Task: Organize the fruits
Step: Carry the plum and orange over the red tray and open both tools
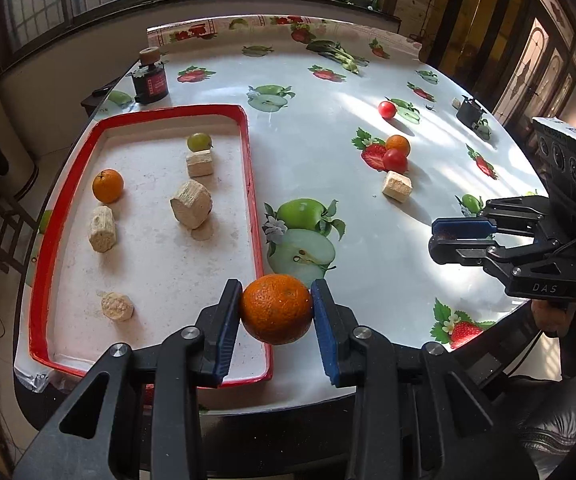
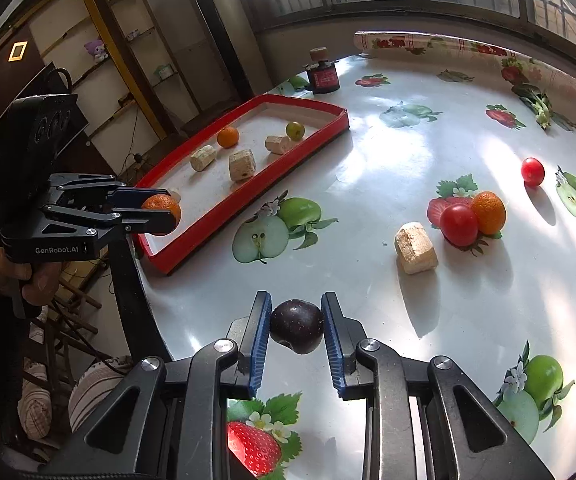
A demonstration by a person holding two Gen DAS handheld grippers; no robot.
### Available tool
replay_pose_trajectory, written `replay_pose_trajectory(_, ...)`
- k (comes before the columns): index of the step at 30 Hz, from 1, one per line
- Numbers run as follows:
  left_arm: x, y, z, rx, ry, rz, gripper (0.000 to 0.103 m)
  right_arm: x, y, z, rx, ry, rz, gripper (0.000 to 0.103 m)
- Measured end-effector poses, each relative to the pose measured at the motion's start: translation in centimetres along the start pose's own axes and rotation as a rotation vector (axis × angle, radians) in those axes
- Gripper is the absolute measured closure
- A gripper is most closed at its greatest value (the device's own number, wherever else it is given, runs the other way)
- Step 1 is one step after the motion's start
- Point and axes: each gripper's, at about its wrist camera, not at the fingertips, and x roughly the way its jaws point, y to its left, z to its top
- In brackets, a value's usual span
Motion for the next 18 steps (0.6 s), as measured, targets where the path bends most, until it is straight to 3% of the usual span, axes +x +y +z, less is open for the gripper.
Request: replay_pose_trajectory(18,-2.5,5.5,-1.4,-0.181,-0.102,0.077,0.07,2.9,4.6,6.1,-0.043,-0.063,0.053,0.077)
